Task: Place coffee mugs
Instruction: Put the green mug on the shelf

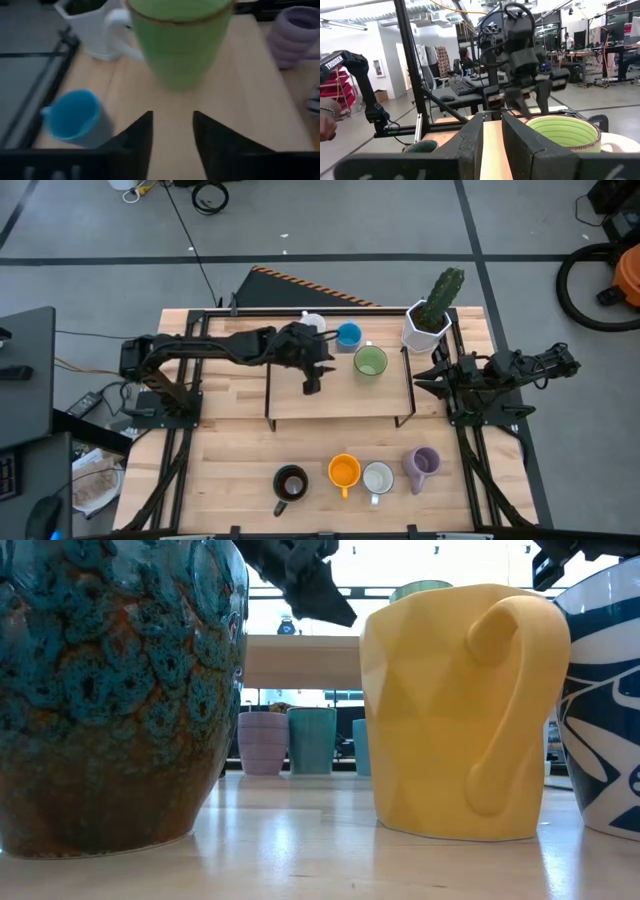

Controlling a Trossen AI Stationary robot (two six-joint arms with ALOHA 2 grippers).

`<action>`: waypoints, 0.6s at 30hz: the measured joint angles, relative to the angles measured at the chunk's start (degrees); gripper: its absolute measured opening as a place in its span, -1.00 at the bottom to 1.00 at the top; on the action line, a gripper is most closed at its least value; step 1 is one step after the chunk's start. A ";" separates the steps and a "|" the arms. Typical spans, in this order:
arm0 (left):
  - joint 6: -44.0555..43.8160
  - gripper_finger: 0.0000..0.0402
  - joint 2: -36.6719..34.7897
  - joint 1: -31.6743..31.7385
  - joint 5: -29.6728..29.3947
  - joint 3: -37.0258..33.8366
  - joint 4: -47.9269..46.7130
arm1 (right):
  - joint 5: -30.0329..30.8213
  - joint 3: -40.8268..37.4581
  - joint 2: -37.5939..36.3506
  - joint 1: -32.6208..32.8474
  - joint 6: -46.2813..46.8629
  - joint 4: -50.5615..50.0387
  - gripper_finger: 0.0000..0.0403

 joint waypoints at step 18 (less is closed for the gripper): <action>-1.08 0.77 6.54 0.87 5.39 -0.06 6.67 | -0.04 0.02 1.22 0.00 1.64 0.44 -0.62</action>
